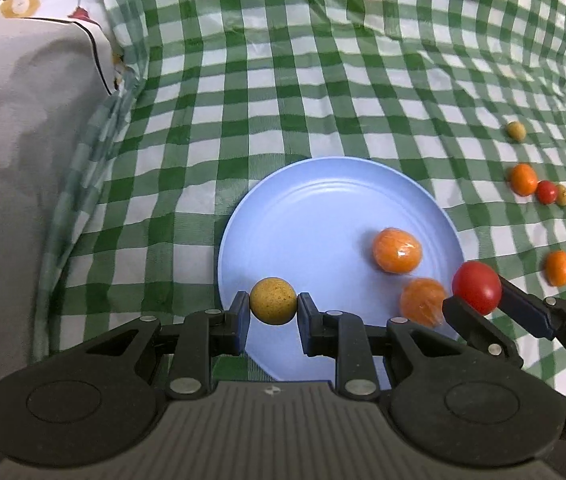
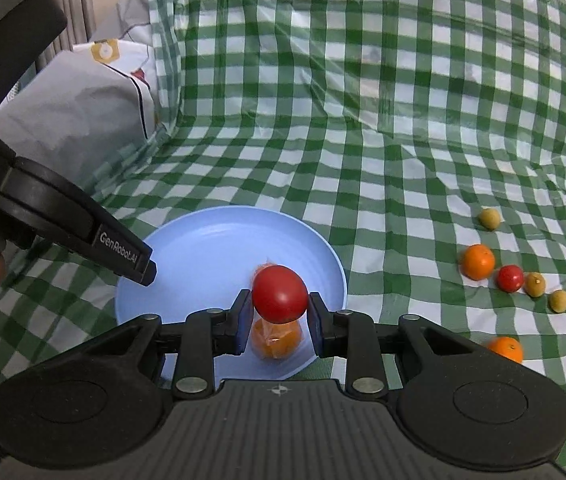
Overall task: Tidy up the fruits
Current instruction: 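Carry both fruits to the blue plate and open both tools over it, then withdraw both tools from the plate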
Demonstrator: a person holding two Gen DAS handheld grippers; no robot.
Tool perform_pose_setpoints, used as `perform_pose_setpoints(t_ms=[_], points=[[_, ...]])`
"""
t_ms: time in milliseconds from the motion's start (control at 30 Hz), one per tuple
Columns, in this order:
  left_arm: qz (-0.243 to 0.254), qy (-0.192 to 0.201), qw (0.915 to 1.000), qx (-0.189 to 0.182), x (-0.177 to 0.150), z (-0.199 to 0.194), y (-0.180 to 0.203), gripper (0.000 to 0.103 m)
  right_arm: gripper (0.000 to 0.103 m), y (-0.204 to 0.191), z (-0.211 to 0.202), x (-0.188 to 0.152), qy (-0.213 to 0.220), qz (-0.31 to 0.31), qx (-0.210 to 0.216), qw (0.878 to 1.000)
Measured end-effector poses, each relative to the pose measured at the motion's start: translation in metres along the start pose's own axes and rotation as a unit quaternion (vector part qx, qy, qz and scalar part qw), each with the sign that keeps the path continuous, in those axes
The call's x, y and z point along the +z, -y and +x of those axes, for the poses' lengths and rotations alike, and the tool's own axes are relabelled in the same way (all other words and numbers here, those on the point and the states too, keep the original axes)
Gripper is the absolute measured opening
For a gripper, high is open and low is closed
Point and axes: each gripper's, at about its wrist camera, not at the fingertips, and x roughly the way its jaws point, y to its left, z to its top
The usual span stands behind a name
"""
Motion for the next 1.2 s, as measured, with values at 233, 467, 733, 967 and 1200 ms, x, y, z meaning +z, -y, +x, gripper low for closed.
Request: perform_pose_setpoints(t_ms=[233,467,733,967,1200], points=[[0.008,-0.017,0.9998,0.01,0.007,0.029,0.002,0.028,0.031,-0.002,0.026,0.0,-0.026,-0.008,0.008,1.0],[0.018,0.006,0.9998,0.006,0.006,0.024,0.001,0.086,0.05,-0.009,0.03,0.009,-0.03,-0.016,0.017,0.999],[0.004,0.06,0.9979,0.023,-0.037,-0.049,-0.011,0.102,0.091,0.001,-0.042,-0.005,-0.024,-0.002,-0.007,1.0],[-0.011,0.038,0.9983,0.044,-0.118,-0.112,-0.024,0.103,0.099,-0.012,-0.129,-0.028,-0.014,0.027,-0.006,1.0],[-0.039,0.071,0.9955,0.05,-0.158,-0.168,-0.047,0.103,0.102,-0.038,-0.19,-0.026,0.036,0.018,-0.007,0.999]])
